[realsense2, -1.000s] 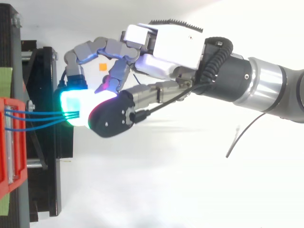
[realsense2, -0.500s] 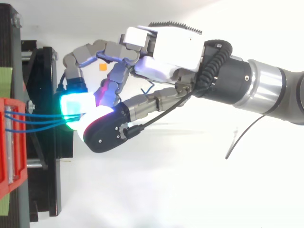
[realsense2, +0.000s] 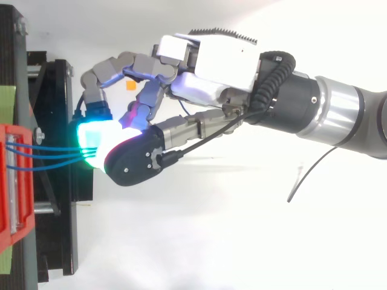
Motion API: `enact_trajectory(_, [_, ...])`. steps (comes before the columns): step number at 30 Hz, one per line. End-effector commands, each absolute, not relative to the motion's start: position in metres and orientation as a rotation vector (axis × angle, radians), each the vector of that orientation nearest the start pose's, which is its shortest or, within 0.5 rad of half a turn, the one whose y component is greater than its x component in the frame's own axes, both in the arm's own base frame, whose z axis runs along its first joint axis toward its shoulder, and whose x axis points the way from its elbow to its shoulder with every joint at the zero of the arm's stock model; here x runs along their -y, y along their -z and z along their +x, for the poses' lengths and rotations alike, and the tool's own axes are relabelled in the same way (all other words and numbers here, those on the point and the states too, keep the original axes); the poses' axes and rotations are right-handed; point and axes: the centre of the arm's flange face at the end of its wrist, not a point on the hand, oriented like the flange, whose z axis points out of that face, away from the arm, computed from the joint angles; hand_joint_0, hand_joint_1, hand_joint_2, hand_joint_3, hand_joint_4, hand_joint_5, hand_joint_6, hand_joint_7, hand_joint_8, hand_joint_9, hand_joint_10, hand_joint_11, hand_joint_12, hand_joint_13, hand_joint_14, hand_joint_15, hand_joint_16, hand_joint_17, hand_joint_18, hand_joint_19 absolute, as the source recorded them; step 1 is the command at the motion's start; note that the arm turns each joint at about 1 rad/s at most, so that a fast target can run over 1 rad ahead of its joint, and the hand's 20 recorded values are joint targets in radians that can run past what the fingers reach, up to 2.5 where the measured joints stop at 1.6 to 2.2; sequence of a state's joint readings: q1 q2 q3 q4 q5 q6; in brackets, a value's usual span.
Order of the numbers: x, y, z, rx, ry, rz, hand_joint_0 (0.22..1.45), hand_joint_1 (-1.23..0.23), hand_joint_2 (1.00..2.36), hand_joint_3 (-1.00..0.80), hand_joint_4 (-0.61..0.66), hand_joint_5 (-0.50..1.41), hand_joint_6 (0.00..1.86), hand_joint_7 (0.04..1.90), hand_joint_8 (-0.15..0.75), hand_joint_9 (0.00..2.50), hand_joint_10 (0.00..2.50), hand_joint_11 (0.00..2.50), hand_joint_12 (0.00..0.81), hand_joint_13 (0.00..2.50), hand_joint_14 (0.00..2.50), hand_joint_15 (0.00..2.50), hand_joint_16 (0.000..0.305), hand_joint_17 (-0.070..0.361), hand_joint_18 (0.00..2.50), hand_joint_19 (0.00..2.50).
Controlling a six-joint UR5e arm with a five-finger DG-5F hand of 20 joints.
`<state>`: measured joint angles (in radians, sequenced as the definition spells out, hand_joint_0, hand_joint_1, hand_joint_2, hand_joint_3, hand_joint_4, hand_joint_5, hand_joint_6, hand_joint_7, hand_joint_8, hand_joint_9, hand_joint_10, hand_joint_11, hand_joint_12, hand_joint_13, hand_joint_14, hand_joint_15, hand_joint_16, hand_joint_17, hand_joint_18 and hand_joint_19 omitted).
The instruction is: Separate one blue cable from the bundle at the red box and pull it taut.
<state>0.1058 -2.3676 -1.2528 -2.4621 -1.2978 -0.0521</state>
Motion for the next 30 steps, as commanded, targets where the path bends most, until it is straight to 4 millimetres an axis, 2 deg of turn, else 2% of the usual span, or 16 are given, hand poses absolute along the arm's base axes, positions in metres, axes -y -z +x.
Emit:
enact_trajectory(1, [0.0784,-0.1994,0.7784,-0.952,-1.158,1.134,0.65,-0.85,1.02,-0.19,-0.01,-0.17,0.86,1.28,0.29,1.36,0.03,1.57,0.396,1.07,0.03,0.74,0.053,0.12,0.93,0.84])
enact_trajectory(5, [0.0794,-0.1994,0.7783,-0.952,-1.157,1.134,0.72,-0.92,1.02,-0.26,-0.04,-0.18,0.88,1.3,0.284,1.33,0.03,1.56,0.392,1.05,0.03,0.74,0.054,0.121,0.92,0.81])
enact_trajectory(9, [0.0782,-0.1994,0.7785,-0.954,-1.157,1.133,0.81,-0.94,1.0,-0.5,-0.04,-0.18,0.89,1.3,0.273,1.32,0.03,1.55,0.376,1.03,0.03,0.73,0.052,0.117,0.89,0.79])
enact_trajectory(10, [0.0782,-0.2006,0.7784,-0.952,-1.158,1.132,0.82,-0.94,1.0,-0.5,-0.04,-0.18,0.89,1.3,0.279,1.32,0.03,1.55,0.374,1.03,0.03,0.75,0.052,0.117,0.89,0.79])
enact_trajectory(22, [0.0784,-0.1994,0.7784,-0.953,-1.155,1.133,0.73,-0.93,1.0,-0.5,0.01,-0.16,0.9,1.33,0.289,1.39,0.03,1.61,0.373,1.07,0.03,0.75,0.05,0.112,0.92,0.79])
enact_trajectory(26, [0.0782,-0.1994,0.7785,-0.954,-1.156,1.132,0.65,-0.82,1.0,-0.5,0.03,-0.14,0.89,1.31,0.299,1.44,0.03,1.64,0.38,1.1,0.03,0.77,0.05,0.113,0.94,0.83])
enact_trajectory(30, [0.0782,-0.2013,0.7788,-0.952,-1.158,1.13,0.61,-0.63,1.0,-0.5,0.03,-0.13,0.88,1.31,0.299,1.47,0.03,1.65,0.392,1.13,0.03,0.77,0.051,0.114,0.97,0.86])
